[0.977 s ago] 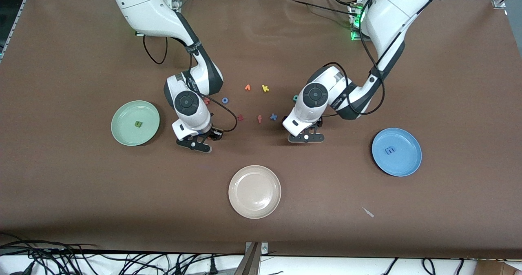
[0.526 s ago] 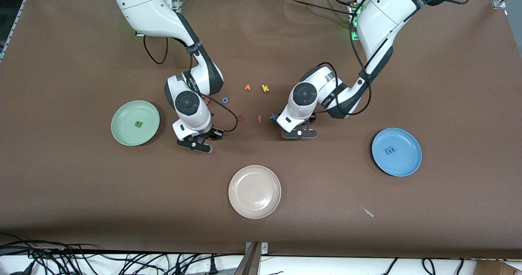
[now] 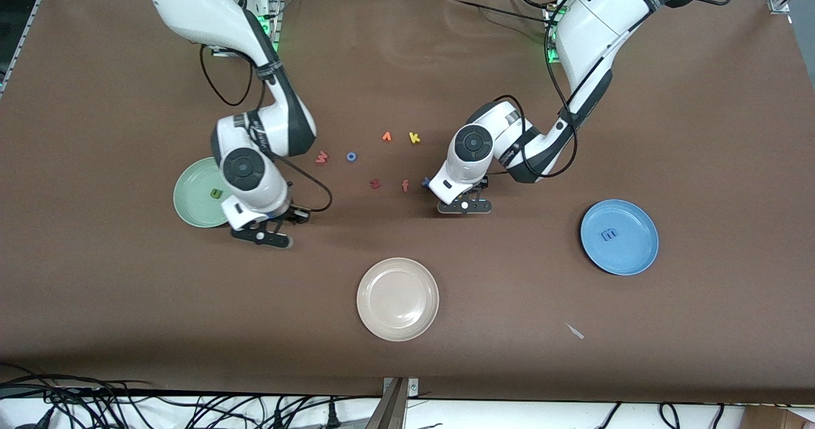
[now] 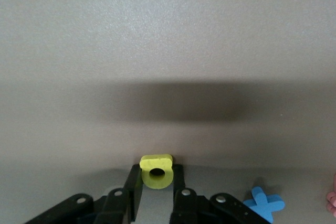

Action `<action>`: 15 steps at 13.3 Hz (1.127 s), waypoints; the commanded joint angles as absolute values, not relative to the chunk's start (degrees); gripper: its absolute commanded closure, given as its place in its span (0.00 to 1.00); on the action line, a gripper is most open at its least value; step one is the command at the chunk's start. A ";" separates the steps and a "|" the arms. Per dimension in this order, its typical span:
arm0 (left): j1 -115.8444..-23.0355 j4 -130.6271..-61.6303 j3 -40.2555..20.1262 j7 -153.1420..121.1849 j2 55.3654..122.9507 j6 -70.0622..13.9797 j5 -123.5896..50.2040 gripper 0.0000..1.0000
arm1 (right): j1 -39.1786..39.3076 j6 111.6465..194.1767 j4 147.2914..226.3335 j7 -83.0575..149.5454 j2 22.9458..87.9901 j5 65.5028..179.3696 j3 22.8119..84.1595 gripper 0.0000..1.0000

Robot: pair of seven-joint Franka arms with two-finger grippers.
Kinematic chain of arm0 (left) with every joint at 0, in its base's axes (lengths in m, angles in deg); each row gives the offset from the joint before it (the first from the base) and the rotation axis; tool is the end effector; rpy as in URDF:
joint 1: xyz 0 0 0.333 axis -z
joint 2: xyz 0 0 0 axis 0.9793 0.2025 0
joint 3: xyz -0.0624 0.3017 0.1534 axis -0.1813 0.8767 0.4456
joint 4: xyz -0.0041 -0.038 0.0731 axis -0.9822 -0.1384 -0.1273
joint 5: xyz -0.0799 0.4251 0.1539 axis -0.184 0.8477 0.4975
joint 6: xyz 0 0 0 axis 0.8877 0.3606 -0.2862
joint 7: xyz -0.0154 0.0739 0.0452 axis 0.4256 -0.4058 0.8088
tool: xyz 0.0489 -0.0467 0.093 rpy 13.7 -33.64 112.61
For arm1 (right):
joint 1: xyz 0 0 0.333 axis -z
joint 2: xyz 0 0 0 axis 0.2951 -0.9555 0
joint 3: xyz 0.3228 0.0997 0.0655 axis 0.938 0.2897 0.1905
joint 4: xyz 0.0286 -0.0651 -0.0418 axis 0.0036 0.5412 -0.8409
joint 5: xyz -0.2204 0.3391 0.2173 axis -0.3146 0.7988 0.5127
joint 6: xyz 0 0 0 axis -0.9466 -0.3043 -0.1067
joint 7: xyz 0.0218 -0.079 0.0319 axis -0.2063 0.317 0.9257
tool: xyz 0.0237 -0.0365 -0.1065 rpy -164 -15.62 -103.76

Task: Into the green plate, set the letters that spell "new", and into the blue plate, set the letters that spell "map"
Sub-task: 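Drop the e on the green plate while the left gripper drops the yellow letter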

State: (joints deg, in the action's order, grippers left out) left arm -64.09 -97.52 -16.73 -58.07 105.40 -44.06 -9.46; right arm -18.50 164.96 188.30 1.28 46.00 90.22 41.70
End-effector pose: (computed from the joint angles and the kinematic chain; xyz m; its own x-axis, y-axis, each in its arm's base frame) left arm 0.5649 -0.4304 0.1367 0.9939 0.0205 -0.1083 0.0194 -0.9998 -0.0110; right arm 0.6778 0.2449 0.2197 0.9866 -0.1617 -0.0202 -0.1580 -0.9797 0.1233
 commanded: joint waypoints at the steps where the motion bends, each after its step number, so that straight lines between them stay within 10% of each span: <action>1: -64.51 -98.19 -16.08 -55.78 105.20 -43.42 -7.22 0.98 | -18.61 164.03 194.38 9.64 50.70 90.86 37.68 0.96; 6: -68.11 -93.73 -16.35 -47.71 102.83 -33.26 -8.10 1.00 | -18.52 169.81 215.36 24.14 62.74 90.78 29.07 0.96; 12: -79.78 -93.01 -16.35 -27.59 100.45 -28.92 -8.19 1.00 | -17.82 176.24 219.36 26.54 57.67 90.78 27.47 0.93; 14: -84.27 -93.01 -16.35 -18.45 99.49 -27.52 -7.93 1.00 | -17.82 176.07 219.63 26.63 57.66 90.86 27.38 0.83; 15: -86.55 -92.83 -16.35 -13.88 99.40 -26.55 -7.49 1.00 | -17.73 176.07 219.63 26.63 57.58 90.86 27.38 0.42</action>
